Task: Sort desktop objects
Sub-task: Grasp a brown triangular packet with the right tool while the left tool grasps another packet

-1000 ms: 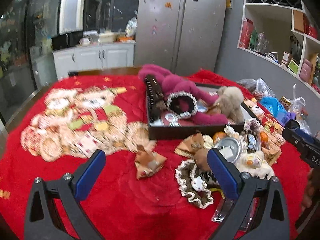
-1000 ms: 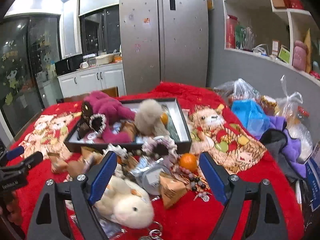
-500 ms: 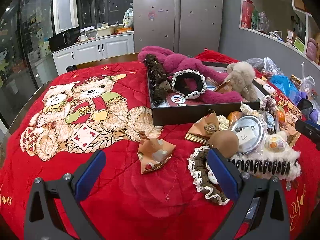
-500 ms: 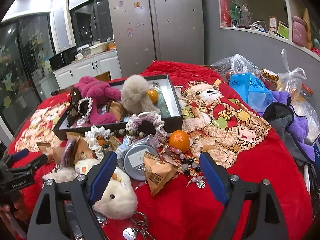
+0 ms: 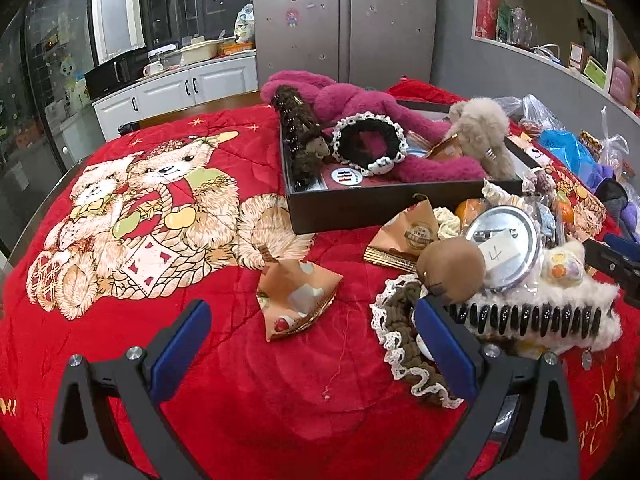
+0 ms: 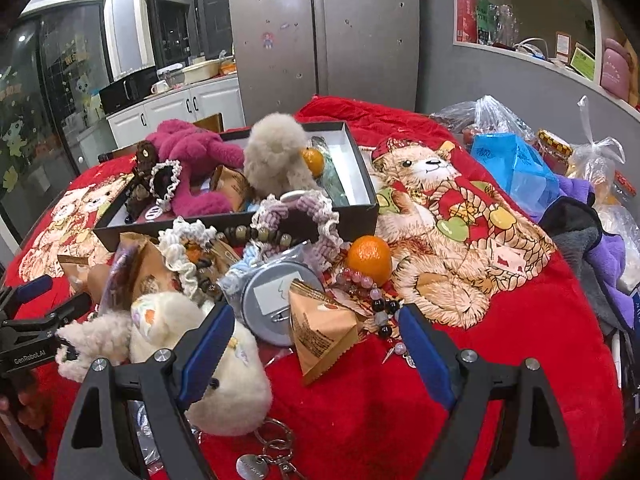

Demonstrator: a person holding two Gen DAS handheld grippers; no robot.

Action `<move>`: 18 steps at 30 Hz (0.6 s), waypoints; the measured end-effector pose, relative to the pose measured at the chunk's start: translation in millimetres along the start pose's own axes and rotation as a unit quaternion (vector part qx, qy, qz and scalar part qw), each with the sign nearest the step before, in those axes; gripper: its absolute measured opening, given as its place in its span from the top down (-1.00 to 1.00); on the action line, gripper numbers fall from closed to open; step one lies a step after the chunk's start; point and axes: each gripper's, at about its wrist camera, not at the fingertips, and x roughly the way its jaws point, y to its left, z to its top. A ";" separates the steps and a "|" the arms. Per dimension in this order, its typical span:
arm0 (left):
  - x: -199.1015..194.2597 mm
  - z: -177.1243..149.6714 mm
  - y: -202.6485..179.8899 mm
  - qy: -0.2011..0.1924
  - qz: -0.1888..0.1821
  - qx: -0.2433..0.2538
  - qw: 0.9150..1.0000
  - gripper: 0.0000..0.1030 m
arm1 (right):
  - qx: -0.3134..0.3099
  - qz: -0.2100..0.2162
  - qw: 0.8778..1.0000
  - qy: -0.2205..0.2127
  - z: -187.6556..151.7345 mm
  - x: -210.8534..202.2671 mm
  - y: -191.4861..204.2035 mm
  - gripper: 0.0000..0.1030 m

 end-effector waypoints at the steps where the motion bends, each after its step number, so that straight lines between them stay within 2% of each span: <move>1: 0.6 0.0 0.5 0.001 0.000 -0.001 1.000 -0.99 | 0.002 0.001 1.000 0.002 -0.2 1.1 -0.7 -0.68; 10: 9.5 1.4 3.1 0.013 -0.009 -0.005 1.000 -0.99 | 0.000 0.006 1.000 0.018 -3.6 8.5 -0.1 -0.68; 18: 22.8 1.1 10.8 0.046 -0.031 -0.027 0.998 -0.99 | -0.002 0.014 1.000 0.025 -4.6 12.9 -1.1 -0.68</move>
